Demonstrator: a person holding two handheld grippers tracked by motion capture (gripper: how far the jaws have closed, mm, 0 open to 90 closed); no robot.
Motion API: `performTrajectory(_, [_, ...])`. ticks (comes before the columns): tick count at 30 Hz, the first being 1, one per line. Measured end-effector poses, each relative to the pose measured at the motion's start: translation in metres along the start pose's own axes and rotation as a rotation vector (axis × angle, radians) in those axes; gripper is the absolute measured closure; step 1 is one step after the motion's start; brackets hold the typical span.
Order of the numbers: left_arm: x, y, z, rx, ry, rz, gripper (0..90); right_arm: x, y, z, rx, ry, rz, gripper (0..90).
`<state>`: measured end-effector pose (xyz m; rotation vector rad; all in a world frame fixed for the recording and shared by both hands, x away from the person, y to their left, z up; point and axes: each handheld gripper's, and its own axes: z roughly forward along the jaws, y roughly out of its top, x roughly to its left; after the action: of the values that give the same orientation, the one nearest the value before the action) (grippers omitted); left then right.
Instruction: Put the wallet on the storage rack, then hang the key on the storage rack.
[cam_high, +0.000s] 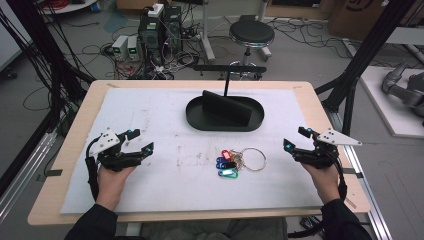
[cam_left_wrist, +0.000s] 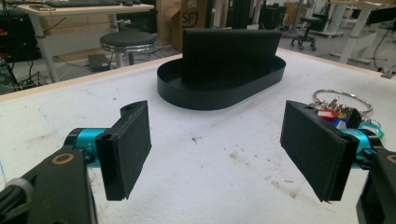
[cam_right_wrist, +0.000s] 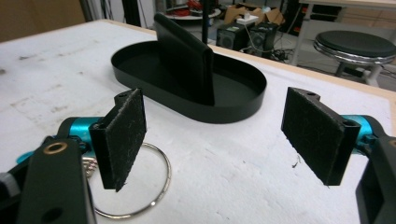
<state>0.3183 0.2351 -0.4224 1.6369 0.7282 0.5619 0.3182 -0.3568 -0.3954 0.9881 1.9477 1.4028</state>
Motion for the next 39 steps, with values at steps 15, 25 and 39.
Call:
performTrajectory(15, [-0.015,0.009,0.017,-0.029,-0.112,0.011,24.5,-0.006,-0.005,-0.006,-0.012,-0.043,0.020,23.1])
performTrajectory(25, [-0.044,0.013,0.046,0.023,-0.168,0.054,24.3,-0.001,-0.009,0.004,0.044,0.008,0.031,40.0])
performTrajectory(39, [-0.050,0.010,0.047,0.048,-0.176,0.067,24.3,0.022,-0.026,0.061,0.370,0.043,0.070,62.5])
